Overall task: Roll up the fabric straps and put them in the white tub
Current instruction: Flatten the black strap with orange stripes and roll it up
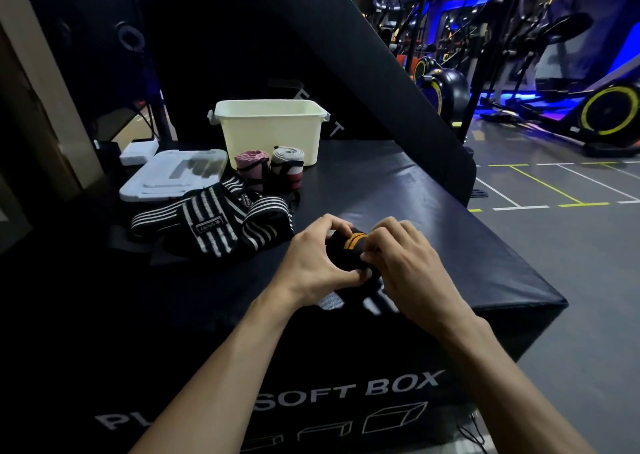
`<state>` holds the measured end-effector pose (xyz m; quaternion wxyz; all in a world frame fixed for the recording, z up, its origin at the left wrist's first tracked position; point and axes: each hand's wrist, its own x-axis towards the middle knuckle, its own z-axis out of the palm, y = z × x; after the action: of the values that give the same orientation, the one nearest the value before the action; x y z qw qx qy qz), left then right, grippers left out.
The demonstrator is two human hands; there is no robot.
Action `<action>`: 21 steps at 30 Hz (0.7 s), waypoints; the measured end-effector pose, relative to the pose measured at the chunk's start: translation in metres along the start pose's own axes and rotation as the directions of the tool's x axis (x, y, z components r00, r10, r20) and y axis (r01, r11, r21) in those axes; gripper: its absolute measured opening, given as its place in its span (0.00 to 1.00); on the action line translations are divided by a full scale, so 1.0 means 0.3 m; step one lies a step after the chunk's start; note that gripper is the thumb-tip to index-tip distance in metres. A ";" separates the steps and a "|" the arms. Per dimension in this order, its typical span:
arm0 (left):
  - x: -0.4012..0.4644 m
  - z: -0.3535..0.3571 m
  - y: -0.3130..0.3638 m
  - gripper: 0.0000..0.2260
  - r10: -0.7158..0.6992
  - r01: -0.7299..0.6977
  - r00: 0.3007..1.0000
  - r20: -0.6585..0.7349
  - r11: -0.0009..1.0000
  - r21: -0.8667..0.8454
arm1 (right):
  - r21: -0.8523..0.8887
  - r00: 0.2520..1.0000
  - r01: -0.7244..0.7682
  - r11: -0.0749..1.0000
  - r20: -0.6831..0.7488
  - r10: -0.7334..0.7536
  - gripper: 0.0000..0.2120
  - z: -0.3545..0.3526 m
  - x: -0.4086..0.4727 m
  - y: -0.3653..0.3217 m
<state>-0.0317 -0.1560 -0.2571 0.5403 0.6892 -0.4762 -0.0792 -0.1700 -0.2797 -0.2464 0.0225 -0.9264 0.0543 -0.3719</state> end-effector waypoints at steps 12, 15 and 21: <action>0.007 -0.065 -0.047 0.19 -0.133 0.135 0.991 0.023 0.972 -0.192 | 0.547 0.830 -0.542 0.638 0.229 0.508 0.17 -0.009 -0.065 -0.006; 0.007 -0.062 -0.047 0.16 -0.110 0.105 0.994 -0.019 0.980 -0.168 | 0.580 0.844 -0.520 0.627 0.235 0.483 0.18 -0.007 -0.064 -0.008; -0.004 -0.056 -0.040 0.14 -0.095 0.088 0.994 -0.057 0.989 -0.121 | 0.548 0.873 -0.478 0.686 0.206 0.443 0.15 -0.016 -0.062 -0.010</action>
<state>-0.0150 -0.1443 -0.2606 0.5906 0.6792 -0.4216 -0.1105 -0.1866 -0.2745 -0.2554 0.3995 -0.8403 0.1676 -0.3260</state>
